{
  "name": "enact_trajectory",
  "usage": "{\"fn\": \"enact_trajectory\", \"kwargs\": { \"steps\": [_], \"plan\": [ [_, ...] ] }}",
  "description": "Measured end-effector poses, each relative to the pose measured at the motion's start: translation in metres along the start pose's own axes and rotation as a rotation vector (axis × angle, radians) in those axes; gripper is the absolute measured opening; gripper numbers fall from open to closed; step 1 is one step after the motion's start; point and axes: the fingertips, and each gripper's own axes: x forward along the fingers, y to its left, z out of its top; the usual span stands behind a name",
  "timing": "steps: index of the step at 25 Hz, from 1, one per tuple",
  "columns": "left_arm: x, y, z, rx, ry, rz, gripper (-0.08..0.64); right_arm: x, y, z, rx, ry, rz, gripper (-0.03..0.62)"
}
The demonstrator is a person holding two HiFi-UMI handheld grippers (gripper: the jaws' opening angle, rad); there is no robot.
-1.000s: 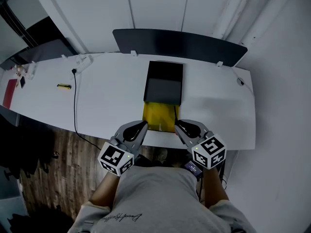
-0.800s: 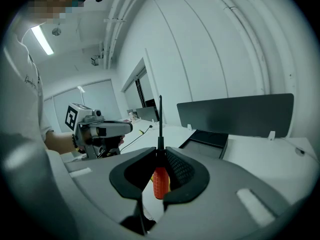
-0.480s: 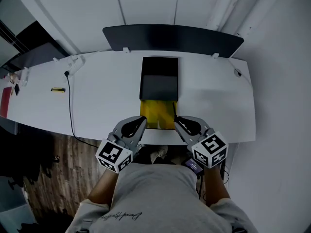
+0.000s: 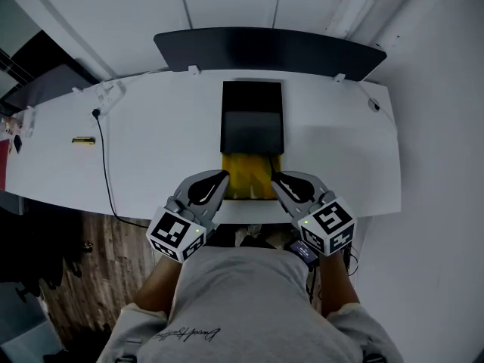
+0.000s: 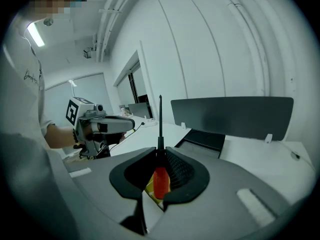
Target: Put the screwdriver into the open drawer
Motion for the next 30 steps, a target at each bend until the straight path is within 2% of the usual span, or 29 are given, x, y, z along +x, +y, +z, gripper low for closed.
{"fn": "enact_trajectory", "kwargs": {
  "steps": [7,30],
  "plan": [
    [0.007,0.027,-0.009,-0.031,0.026,-0.013,0.000,0.025,-0.007,-0.005,0.000,0.057,-0.025,0.074],
    [0.029,0.076,-0.057,-0.099,0.106,-0.018,0.000,0.083,-0.038,-0.070,-0.018,0.279,-0.072,0.073]
  ]
}}
